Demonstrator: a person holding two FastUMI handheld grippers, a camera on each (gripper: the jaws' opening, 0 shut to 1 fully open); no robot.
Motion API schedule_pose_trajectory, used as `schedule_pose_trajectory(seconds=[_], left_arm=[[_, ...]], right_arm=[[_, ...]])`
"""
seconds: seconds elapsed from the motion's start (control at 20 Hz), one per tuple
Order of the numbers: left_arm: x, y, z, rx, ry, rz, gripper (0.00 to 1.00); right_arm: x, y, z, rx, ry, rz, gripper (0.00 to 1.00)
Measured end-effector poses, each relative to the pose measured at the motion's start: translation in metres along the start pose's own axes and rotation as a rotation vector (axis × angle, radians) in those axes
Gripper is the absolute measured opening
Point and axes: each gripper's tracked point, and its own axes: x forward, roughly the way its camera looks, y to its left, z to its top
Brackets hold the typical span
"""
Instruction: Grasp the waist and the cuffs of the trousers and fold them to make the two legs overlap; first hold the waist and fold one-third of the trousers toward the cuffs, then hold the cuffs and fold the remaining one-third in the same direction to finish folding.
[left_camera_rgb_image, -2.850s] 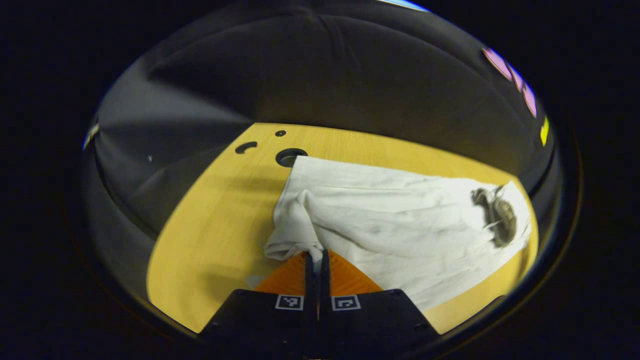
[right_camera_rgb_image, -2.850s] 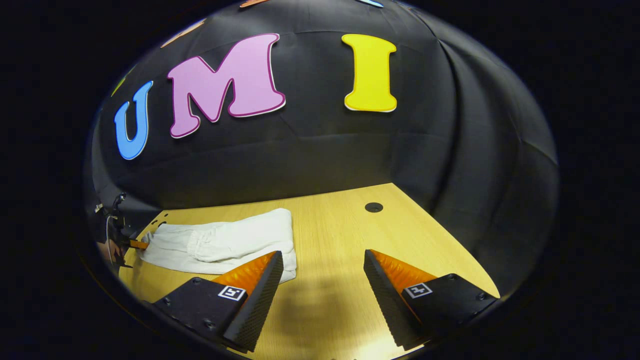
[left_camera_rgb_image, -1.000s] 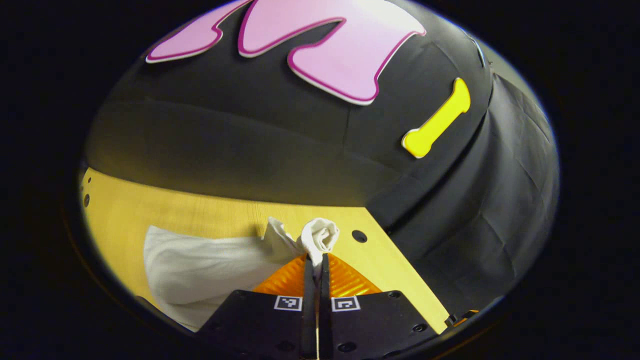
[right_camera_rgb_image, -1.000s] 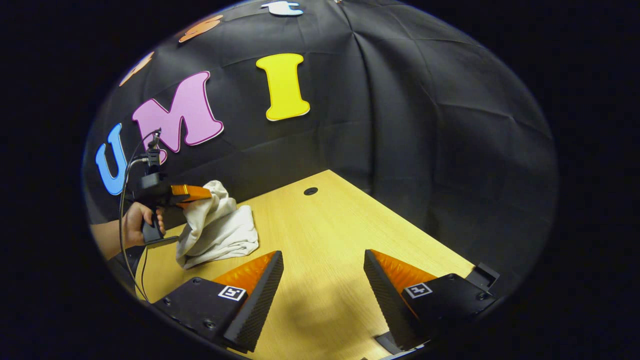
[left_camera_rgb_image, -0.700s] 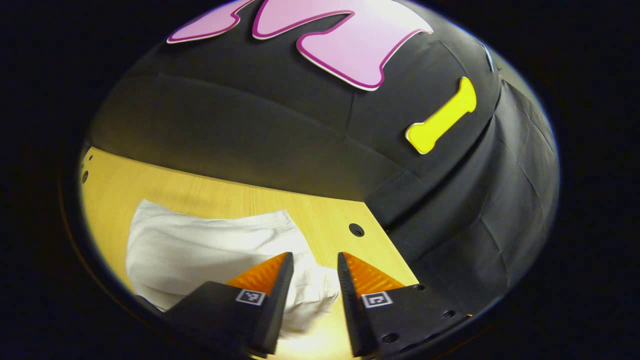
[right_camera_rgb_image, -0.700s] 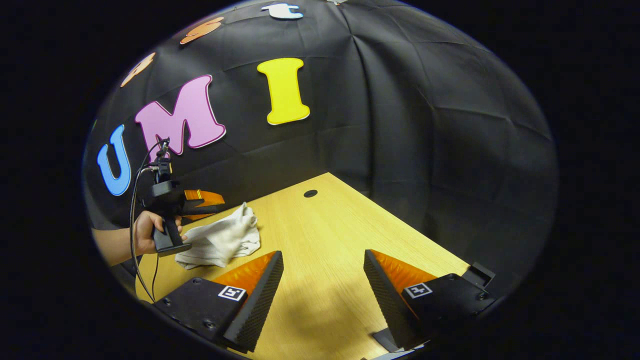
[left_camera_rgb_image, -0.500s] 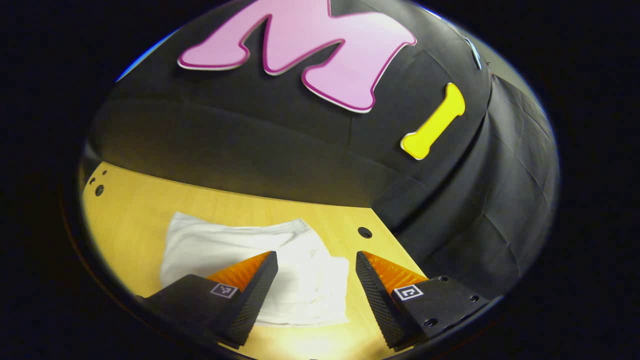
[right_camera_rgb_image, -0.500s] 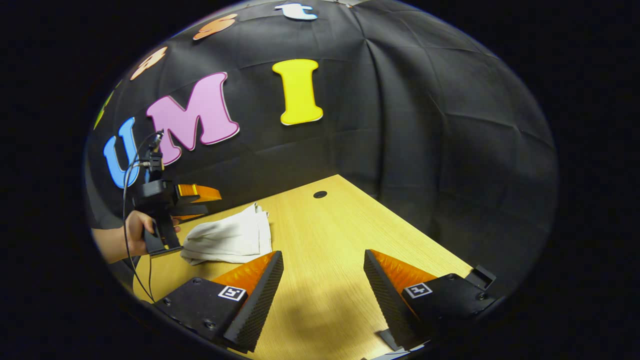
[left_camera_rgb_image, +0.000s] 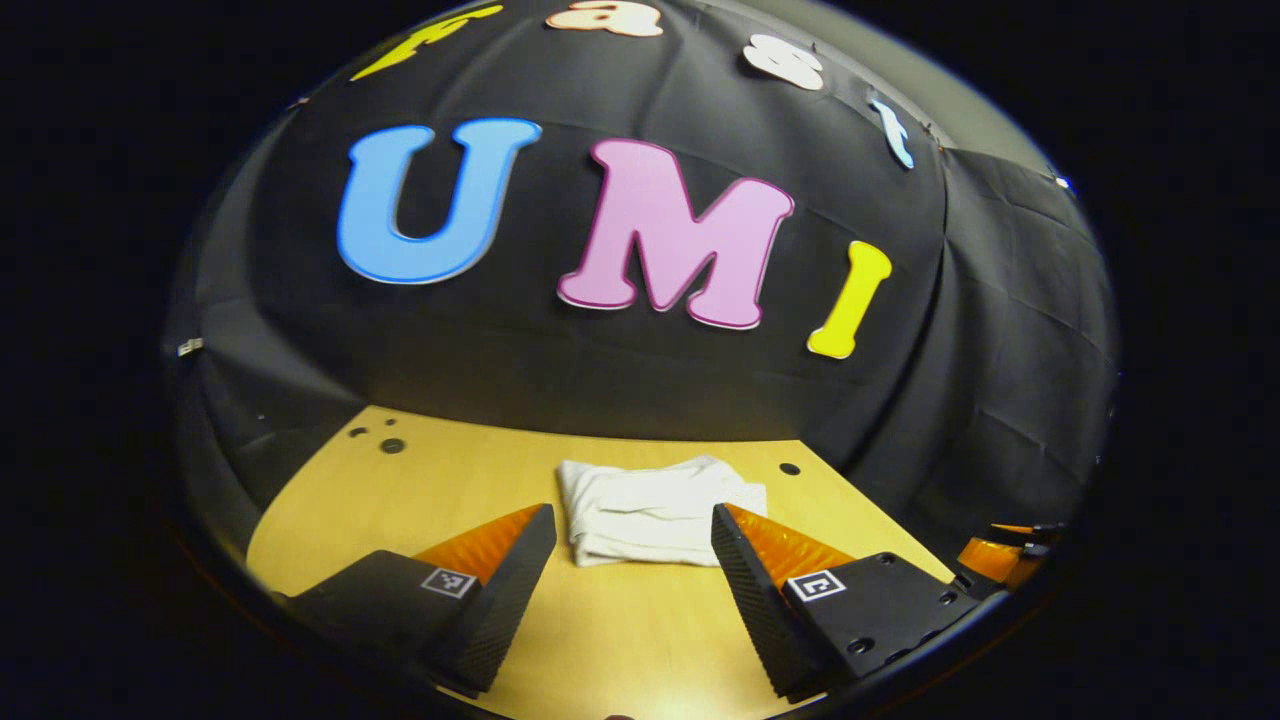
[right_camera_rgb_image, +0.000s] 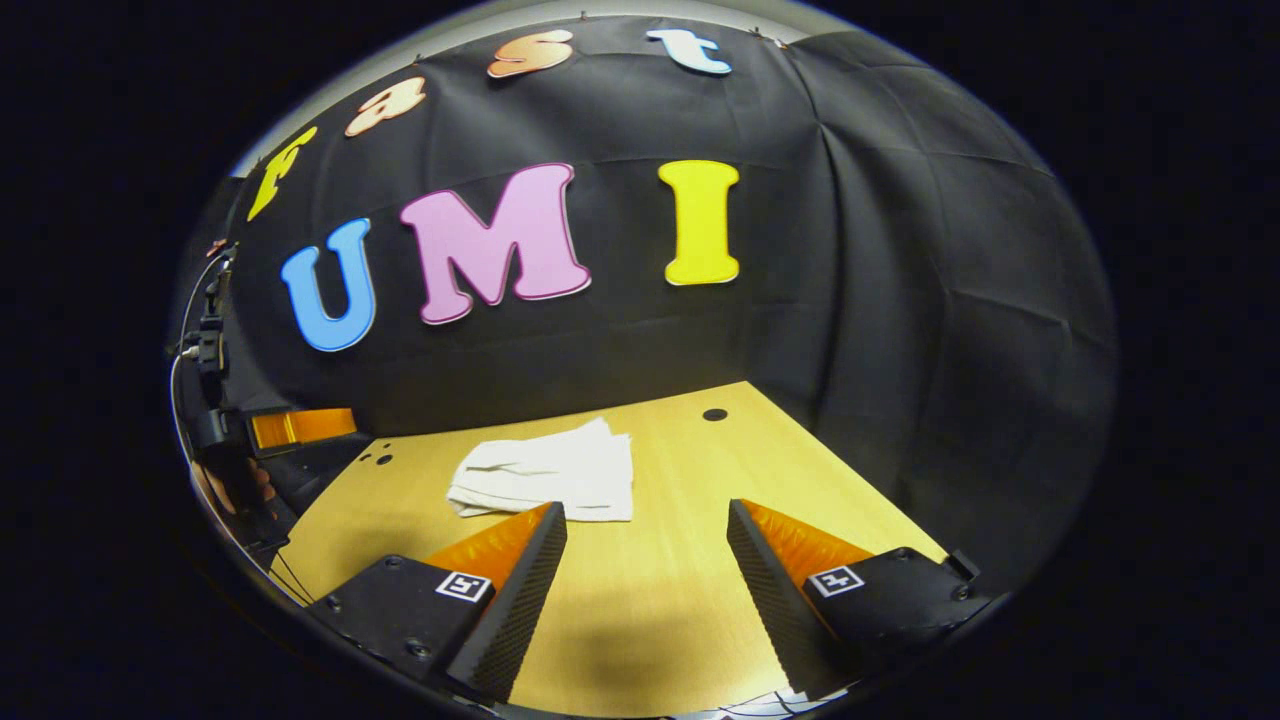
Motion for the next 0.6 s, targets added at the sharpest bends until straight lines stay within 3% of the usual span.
schedule_pose_trajectory(seconds=[0.2, 0.35, 0.6], left_arm=[[-0.101, 0.048, -0.023, 0.02, -0.033, 0.189, 0.97], [-0.157, 0.055, -0.048, 0.026, -0.025, 0.21, 0.97], [-0.203, 0.055, -0.076, 0.049, -0.002, 0.191, 0.97]], right_arm=[[-0.046, 0.036, 0.002, 0.021, 0.007, 0.037, 0.99], [-0.08, 0.058, -0.009, -0.048, -0.009, 0.054, 0.98], [-0.117, 0.088, -0.044, -0.046, 0.04, 0.093, 0.99]])
